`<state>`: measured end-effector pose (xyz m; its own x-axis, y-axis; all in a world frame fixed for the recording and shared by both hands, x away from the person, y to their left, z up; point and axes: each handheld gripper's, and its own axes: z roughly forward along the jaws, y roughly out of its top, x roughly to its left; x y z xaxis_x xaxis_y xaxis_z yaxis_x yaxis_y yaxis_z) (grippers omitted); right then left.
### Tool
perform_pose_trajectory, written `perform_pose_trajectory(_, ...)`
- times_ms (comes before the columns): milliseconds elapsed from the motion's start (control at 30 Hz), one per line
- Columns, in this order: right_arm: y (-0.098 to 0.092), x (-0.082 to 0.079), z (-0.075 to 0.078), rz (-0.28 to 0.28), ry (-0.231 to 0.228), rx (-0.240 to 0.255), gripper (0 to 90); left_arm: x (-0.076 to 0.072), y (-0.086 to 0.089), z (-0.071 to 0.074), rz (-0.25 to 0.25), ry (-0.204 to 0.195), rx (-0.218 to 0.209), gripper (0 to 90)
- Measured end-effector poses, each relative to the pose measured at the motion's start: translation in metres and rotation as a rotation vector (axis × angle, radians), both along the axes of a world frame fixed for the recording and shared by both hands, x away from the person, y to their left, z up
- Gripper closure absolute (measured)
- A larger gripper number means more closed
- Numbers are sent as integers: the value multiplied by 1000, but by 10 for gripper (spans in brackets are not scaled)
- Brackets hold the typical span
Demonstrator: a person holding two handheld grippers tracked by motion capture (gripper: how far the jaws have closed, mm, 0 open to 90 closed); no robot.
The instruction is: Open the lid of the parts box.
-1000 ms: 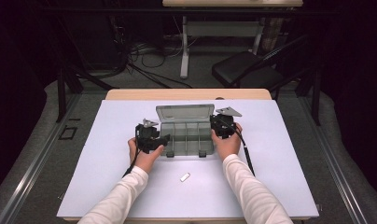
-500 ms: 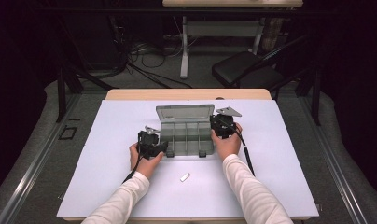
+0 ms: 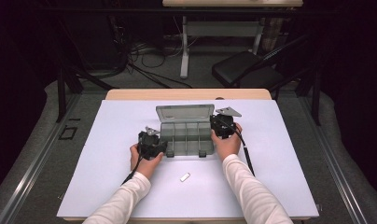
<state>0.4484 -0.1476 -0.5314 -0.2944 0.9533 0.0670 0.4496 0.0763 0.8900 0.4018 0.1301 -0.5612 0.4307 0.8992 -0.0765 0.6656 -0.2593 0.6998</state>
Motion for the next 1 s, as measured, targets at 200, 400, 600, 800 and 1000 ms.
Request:
perform_pose_trajectory(200, 0, 0, 0, -7, 3, 10, 861, 2, 0, -3, -34, -29, -3, 630)
perform_pose_trajectory(400, 0, 0, 0, -11, 6, 13, 862, 3, 1, -3, -40, -28, -8, 635)
perform_pose_trajectory(600, 0, 1, 0, -13, 3, 15, 864, 2, 1, -3, -29, -32, -11, 641)
perform_pose_trajectory(800, 1, 2, 0, -34, 4, 28, 867, 0, 0, -5, -26, -49, -8, 643)
perform_pose_trajectory(1000, 3, 6, 0, -48, 7, 30, 871, 0, 1, -5, -27, -49, -10, 643)
